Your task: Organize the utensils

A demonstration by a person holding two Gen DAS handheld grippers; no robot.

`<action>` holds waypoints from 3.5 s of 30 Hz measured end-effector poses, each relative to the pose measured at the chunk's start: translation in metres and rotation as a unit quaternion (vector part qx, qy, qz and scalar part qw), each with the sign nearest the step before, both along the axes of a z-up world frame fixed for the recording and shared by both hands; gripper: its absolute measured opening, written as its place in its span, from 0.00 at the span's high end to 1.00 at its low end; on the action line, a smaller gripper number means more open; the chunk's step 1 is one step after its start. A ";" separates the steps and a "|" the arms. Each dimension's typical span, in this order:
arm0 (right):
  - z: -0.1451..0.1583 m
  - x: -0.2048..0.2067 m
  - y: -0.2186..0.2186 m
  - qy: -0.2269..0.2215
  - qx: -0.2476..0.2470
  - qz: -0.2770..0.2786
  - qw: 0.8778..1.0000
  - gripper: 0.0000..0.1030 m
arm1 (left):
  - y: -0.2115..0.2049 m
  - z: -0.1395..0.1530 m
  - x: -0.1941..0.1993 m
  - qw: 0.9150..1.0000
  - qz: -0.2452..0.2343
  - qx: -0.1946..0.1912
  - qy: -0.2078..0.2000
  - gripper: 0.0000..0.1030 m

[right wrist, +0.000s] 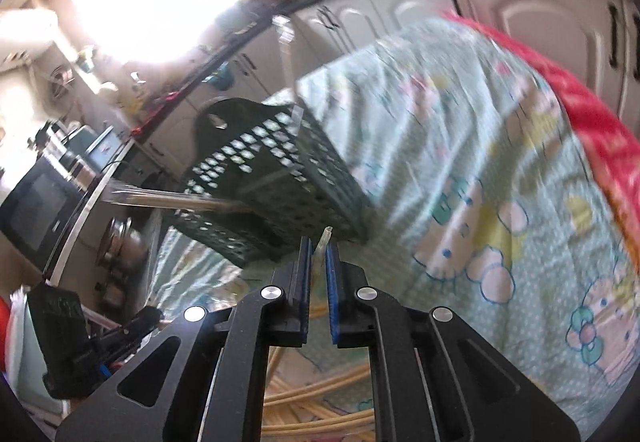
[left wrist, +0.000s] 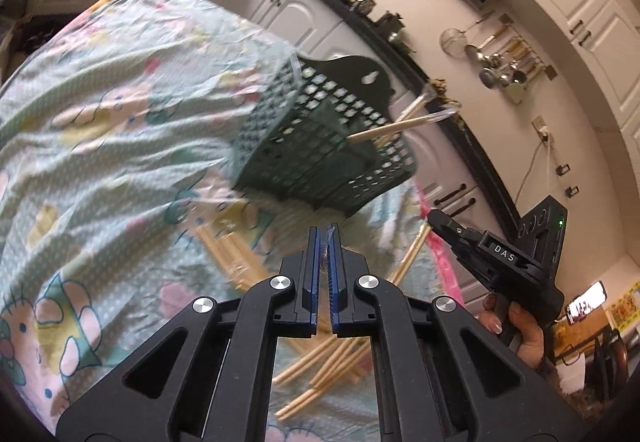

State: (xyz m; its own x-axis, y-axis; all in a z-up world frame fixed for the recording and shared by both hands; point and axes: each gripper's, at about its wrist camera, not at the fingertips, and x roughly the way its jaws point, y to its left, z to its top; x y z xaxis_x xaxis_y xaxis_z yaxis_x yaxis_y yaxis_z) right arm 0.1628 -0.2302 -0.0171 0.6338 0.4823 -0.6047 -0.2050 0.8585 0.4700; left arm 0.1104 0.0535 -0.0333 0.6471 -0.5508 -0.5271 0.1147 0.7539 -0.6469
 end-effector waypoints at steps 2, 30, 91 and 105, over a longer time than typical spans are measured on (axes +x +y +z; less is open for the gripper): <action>0.009 -0.003 0.004 -0.015 -0.005 0.009 1.000 0.94 | -0.008 0.010 0.002 1.000 -0.012 0.007 -0.011 0.99; 0.091 -0.033 0.013 -0.149 -0.052 0.039 0.987 0.95 | -0.080 0.112 0.024 0.986 -0.101 0.036 -0.128 1.00; 0.200 0.024 0.023 -0.306 -0.060 0.000 0.950 0.95 | -0.008 0.204 0.048 0.977 -0.005 0.030 -0.212 1.00; 0.164 0.039 0.033 -0.296 -0.082 -0.002 0.952 0.95 | -0.002 0.171 0.057 0.984 -0.001 0.024 -0.179 1.00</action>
State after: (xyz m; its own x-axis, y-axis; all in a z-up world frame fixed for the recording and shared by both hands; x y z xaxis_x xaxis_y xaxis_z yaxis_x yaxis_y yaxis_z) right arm 0.2022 -0.1974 0.1472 0.8889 0.4081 -0.2081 -0.3878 0.9122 0.1324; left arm 0.1672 0.0518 0.1373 0.7955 -0.5313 -0.2914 0.3294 0.7828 -0.5279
